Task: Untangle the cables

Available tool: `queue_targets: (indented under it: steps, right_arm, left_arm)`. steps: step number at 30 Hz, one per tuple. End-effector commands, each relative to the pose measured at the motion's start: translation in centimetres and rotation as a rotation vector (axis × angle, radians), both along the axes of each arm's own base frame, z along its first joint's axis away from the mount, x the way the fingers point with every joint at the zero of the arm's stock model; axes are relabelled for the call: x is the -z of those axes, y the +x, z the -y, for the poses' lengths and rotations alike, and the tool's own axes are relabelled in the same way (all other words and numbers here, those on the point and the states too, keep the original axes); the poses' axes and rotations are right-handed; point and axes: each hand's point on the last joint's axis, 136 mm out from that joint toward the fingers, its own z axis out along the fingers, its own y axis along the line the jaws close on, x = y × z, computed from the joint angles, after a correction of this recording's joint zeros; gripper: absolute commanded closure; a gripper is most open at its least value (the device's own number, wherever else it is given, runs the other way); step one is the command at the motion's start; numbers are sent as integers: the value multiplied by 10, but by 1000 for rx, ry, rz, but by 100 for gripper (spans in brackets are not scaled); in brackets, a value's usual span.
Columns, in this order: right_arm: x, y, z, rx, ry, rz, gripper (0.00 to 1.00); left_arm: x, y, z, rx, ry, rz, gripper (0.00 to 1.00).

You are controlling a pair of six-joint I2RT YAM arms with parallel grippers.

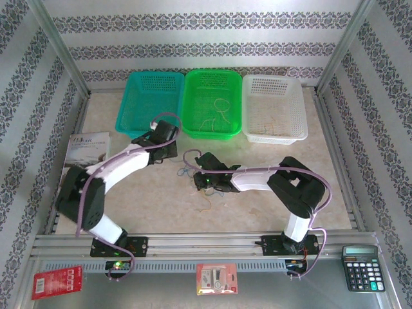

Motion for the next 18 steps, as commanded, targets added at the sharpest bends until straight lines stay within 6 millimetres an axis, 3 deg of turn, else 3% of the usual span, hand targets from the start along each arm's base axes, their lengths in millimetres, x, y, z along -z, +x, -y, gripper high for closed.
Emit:
queue_targets:
  steps: [1,13,18]
  right_arm:
    - [-4,-4,5,14,21,-13,89]
    - [-8,-7,14,59,78,-25,85]
    - [-13,-6,15,62,96,-22,84]
  left_arm:
    - [-44,-6,1,27,-34,89,100]
    - [-212,-14,27,93,-391,456,100]
    - [-269,-18,41,146,-545,556,100]
